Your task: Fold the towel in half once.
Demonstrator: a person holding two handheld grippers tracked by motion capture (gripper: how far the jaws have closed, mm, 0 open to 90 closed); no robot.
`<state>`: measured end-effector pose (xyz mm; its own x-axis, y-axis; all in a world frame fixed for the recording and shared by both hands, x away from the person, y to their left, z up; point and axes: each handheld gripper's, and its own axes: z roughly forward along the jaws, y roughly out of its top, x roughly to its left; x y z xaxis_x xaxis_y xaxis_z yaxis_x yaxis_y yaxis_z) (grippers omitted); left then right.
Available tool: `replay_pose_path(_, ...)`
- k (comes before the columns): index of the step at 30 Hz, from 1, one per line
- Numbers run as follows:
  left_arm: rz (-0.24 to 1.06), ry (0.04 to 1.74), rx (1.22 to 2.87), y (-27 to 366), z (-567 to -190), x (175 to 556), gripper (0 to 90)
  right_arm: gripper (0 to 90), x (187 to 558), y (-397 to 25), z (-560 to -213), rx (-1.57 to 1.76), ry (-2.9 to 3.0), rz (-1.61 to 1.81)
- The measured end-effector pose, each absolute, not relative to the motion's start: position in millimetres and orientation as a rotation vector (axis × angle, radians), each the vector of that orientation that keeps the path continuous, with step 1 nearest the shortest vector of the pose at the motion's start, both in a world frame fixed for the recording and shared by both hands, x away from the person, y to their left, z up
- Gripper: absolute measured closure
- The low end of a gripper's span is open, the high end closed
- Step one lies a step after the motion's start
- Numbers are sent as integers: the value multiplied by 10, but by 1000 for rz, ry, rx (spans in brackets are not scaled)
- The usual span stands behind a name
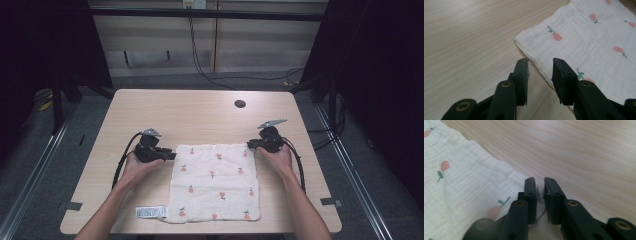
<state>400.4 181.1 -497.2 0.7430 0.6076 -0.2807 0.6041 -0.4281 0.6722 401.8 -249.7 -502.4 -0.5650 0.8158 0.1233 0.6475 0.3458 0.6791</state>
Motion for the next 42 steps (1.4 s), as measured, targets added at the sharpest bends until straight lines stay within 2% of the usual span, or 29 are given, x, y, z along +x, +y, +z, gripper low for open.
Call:
replay_pose_path(1, 10, 907, 2149, 1808, -4980, 4010, 650, 858, 4010, -2494, -5020, 1323, 2370, 1026)
replay_pose_path(4, 11, 908, 2148, 1796, -4967, 4032, 642, 882, 3996, -2499, -5017, 1333, 2351, 1080)
replay_pose_path(19, 58, 937, 2152, 1662, -4966, 4325, 656, 884, 3898, -2507, -4958, 1307, 2335, 1140)
replay_pose_path(29, 17, 917, 2163, 1575, -5012, 4399, 666, 884, 3896, -2506, -4955, 1305, 2334, 1151)
replay_pose_path(32, 19, 901, 2163, 1543, -5024, 4395, 717, 884, 3893, -2505, -4950, 1305, 2334, 1157)
replay_pose_path(35, -23, 863, 2157, 1485, -5054, 4363, 852, 883, 3885, -2496, -4950, 1298, 2337, 1166)
replay_pose_path(42, -21, 863, 2126, 1521, -4989, 4348, 874, 884, 3865, -2513, -4918, 1289, 2342, 1190)
